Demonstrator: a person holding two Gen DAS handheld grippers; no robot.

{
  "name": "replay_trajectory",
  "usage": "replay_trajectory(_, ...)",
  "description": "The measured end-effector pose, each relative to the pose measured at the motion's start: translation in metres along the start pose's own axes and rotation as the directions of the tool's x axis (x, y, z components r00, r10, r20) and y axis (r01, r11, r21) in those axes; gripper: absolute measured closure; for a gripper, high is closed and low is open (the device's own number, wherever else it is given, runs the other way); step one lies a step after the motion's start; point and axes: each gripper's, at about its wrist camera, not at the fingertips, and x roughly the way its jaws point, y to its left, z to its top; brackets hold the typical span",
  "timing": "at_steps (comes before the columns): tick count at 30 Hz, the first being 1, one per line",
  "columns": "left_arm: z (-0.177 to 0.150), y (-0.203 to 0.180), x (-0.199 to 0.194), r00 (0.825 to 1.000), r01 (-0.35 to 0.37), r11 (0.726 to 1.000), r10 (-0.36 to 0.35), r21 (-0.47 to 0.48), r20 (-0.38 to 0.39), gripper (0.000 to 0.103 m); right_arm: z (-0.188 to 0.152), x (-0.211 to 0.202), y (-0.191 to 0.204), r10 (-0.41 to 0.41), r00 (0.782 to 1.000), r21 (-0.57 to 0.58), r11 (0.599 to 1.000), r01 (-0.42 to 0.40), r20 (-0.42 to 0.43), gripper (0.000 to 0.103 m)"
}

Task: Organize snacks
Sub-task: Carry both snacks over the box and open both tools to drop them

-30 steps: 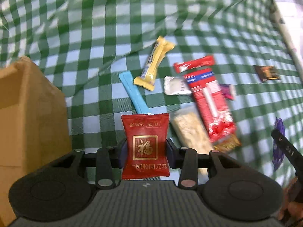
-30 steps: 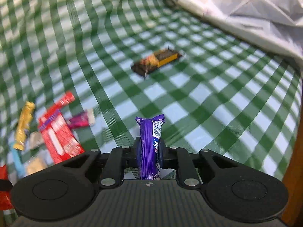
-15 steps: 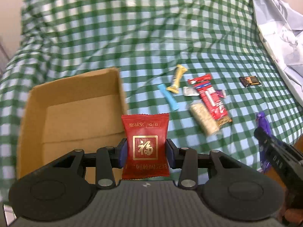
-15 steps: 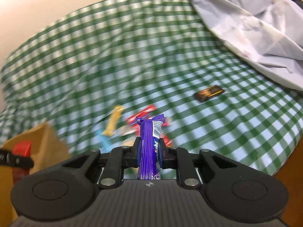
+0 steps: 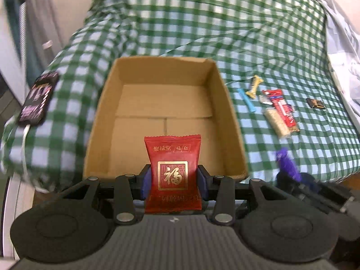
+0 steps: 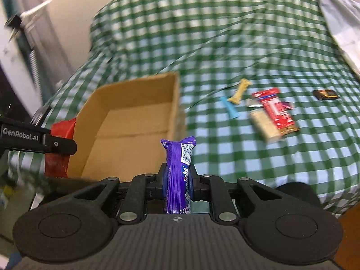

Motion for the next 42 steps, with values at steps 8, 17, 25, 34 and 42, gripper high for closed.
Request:
replay_trajectory(8,-0.022,0.026,-0.027,0.998,0.023,0.999,-0.020,-0.041,0.059,0.057,0.001,-0.020,0.031,-0.014,0.999,-0.114,0.993,0.017,0.032,0.085)
replay_trajectory(17,-0.028,0.027,-0.032,0.996,0.044,0.998,-0.041,-0.039,0.085,0.057,-0.002,-0.031,0.032,-0.036,0.998,-0.128,0.991,0.042,0.049,0.085)
replay_trajectory(25,-0.018,0.041,-0.012,0.997,0.047,0.997,-0.043,-0.065,0.066,0.057,0.002,-0.018,0.045,-0.059,0.998,-0.176,0.982,0.061,0.019,0.085)
replay_trajectory(34,0.004,0.060,0.018,0.998,0.038,0.994,-0.034,-0.098,0.048,0.057,0.020,0.007,0.056,-0.074,0.997,-0.198,0.978,0.070,-0.015,0.085)
replay_trajectory(42,0.029,0.069,0.045,1.000,0.017,0.993,-0.014,-0.117,0.028,0.057,0.037,0.036,0.068,-0.067,0.997,-0.218,0.974,0.057,-0.039,0.085)
